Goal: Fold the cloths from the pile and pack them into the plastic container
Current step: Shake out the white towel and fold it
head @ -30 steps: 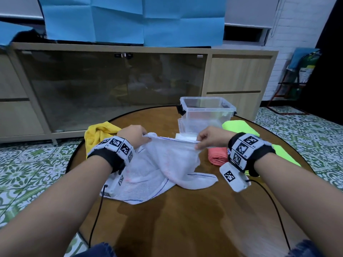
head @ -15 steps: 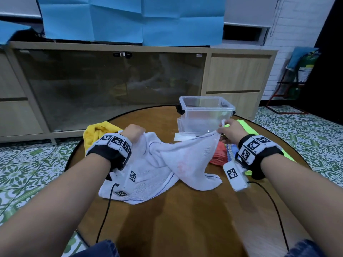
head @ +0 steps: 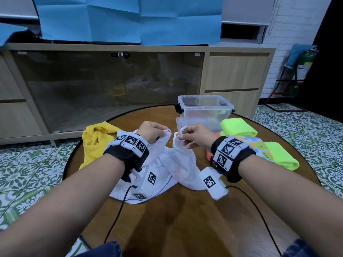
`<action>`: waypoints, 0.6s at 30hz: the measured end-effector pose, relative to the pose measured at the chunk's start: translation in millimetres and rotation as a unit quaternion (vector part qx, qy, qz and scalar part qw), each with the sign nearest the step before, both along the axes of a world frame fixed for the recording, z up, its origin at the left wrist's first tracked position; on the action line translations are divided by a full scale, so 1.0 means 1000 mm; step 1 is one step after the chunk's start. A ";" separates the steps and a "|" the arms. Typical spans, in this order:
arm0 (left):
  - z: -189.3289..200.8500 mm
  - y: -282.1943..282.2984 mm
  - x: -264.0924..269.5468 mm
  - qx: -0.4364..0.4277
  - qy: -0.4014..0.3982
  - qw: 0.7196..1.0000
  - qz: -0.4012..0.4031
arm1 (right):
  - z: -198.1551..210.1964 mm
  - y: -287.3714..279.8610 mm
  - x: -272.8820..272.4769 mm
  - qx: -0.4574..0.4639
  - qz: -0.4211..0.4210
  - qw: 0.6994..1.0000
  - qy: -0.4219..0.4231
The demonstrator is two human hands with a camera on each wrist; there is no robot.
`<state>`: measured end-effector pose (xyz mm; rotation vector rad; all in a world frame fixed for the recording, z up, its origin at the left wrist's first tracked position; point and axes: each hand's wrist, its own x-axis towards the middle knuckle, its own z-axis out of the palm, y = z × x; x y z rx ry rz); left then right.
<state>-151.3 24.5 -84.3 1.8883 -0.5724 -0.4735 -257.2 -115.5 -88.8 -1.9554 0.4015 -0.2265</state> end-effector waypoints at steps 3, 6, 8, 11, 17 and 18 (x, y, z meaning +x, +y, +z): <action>-0.002 -0.002 -0.002 -0.018 0.012 1.000 0.002 | -0.003 0.000 0.000 -0.064 -0.033 0.997 -0.006; -0.002 -0.005 -0.007 -0.024 -0.007 1.000 0.006 | -0.004 0.000 0.001 -0.060 -0.040 0.997 -0.019; -0.003 -0.008 -0.009 -0.024 -0.026 0.999 0.015 | -0.005 0.001 0.002 -0.066 -0.046 0.996 -0.030; -0.002 -0.010 -0.008 -0.007 -0.038 0.999 0.028 | -0.005 0.002 0.005 -0.101 -0.045 0.993 -0.048; 0.000 -0.012 -0.013 0.030 -0.014 0.999 0.034 | -0.003 0.003 0.003 -0.055 -0.045 0.995 -0.065; 0.001 -0.012 -0.014 0.032 -0.016 0.999 0.034 | -0.003 0.004 0.003 -0.052 -0.046 0.995 -0.067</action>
